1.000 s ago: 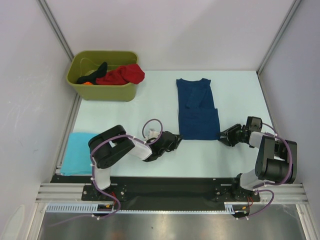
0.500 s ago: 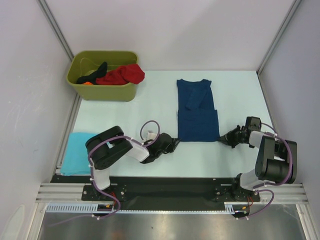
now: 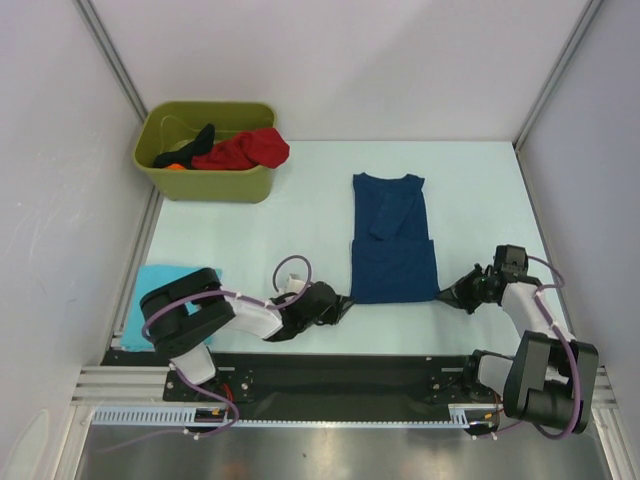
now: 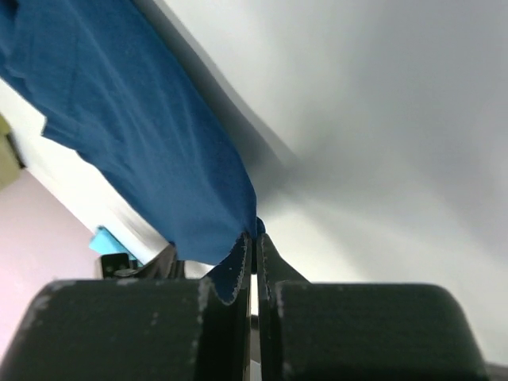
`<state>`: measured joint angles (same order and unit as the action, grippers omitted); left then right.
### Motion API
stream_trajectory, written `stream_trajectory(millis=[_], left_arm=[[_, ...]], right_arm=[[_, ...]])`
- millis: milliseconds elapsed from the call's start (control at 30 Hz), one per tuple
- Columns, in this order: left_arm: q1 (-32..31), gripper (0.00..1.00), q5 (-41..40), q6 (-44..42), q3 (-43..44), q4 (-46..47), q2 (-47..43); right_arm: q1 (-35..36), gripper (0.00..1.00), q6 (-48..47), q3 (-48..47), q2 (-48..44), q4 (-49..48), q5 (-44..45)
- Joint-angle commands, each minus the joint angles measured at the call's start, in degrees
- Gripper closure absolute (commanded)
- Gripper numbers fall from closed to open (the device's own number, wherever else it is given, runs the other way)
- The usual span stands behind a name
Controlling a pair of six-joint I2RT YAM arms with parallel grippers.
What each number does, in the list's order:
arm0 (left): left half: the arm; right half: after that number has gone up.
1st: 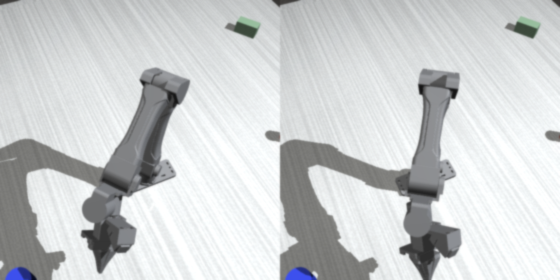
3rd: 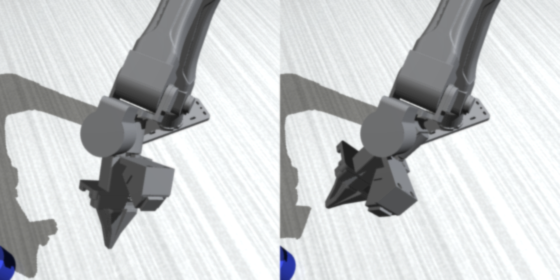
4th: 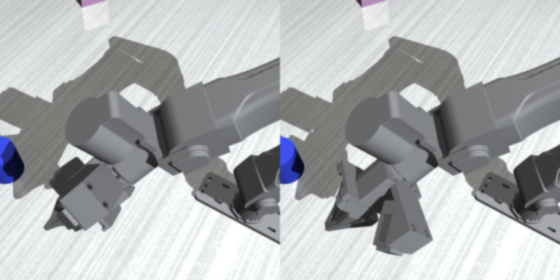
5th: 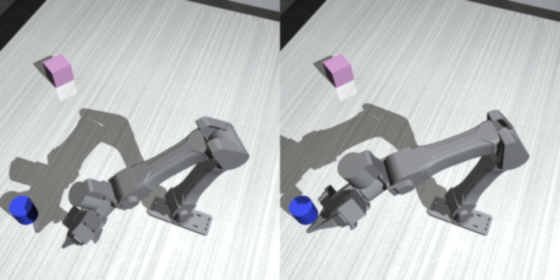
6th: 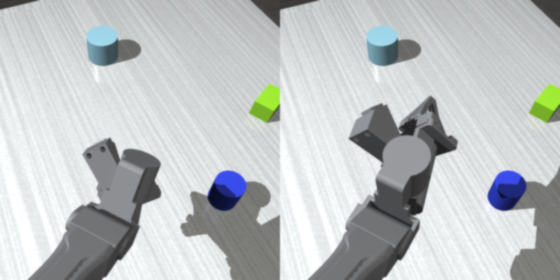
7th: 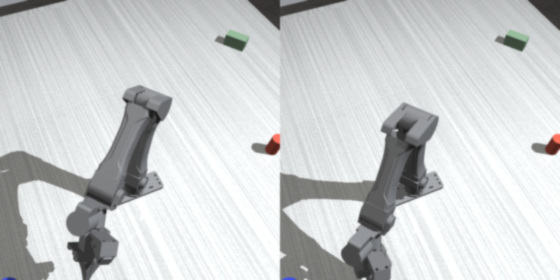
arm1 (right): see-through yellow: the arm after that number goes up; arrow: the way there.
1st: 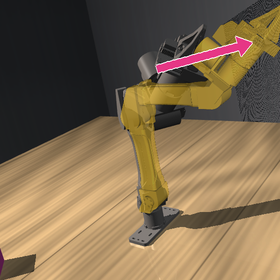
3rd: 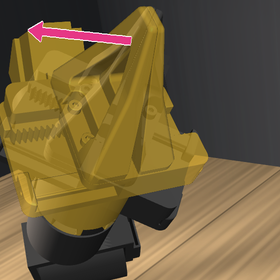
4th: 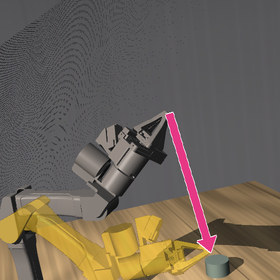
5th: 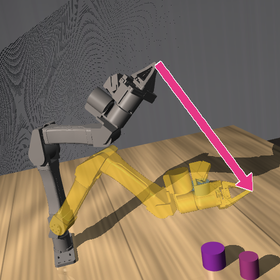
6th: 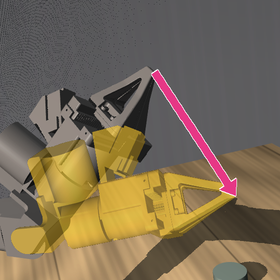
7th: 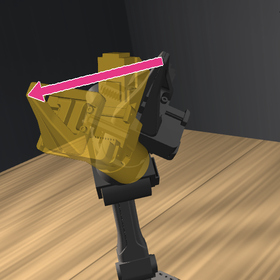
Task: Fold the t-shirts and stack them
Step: Fold the tshirt
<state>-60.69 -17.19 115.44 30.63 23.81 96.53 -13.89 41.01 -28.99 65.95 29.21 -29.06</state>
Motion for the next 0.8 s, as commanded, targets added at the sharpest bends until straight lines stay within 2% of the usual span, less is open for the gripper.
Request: stream_trajectory(millis=[0,333,500,600,767], left_arm=[[-1.63,1.0,-0.91,7.78,-2.33,-5.26,-5.21],[-4.96,1.0,-0.57,8.05,-4.79,-9.74,-11.8],[-5.32,1.0,1.28,6.74,-5.06,-11.94,-15.05],[-5.32,1.0,2.6,6.03,-3.39,-18.17,-18.04],[-4.45,1.0,0.93,4.89,-2.25,-22.84,-23.31]], right_arm=[[0.18,1.0,-2.87,1.22,-3.63,6.38,2.78],[0.88,1.0,-1.99,3.24,-14.97,13.67,4.8],[1.76,1.0,-0.59,2.98,-25.05,20.35,6.47],[2.72,1.0,1.7,3.68,-30.69,23.08,7.09],[6.94,1.0,2.75,0.09,-29.57,23.44,11.47]])
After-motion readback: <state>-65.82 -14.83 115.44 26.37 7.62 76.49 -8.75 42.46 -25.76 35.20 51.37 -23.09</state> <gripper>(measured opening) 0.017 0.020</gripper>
